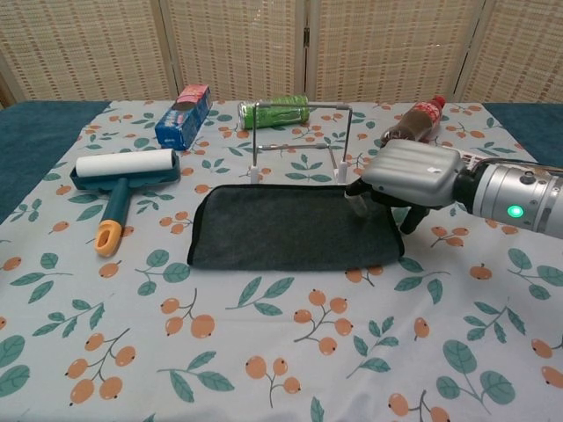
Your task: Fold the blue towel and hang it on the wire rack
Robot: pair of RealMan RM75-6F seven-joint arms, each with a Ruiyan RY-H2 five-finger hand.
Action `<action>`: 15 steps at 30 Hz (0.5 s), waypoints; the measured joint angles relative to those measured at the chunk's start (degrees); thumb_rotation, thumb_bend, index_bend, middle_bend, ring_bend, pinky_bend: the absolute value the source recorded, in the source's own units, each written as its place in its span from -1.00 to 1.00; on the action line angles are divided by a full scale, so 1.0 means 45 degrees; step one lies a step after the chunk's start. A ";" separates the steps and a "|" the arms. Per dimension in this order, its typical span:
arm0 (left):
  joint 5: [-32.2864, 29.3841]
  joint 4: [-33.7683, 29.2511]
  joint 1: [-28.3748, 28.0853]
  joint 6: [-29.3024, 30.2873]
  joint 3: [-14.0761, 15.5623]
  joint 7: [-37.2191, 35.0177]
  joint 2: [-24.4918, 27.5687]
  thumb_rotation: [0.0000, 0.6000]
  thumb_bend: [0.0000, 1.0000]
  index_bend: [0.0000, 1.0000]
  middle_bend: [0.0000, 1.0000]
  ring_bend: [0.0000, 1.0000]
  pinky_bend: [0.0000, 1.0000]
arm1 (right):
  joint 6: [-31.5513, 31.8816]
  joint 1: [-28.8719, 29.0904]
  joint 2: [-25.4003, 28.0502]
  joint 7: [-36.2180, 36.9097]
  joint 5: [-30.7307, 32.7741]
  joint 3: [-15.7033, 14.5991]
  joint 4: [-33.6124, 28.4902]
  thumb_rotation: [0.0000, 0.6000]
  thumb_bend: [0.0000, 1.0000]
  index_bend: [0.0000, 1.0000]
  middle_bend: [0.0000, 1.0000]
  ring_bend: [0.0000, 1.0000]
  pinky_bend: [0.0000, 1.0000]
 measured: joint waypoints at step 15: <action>0.0072 0.0049 0.0226 0.0043 -0.0095 -0.0225 0.0116 1.00 -0.46 -0.61 -0.47 -0.51 -0.08 | -0.0071 0.0153 -0.0326 0.0077 0.0252 0.0032 0.0237 1.00 -0.11 0.32 0.82 0.72 1.00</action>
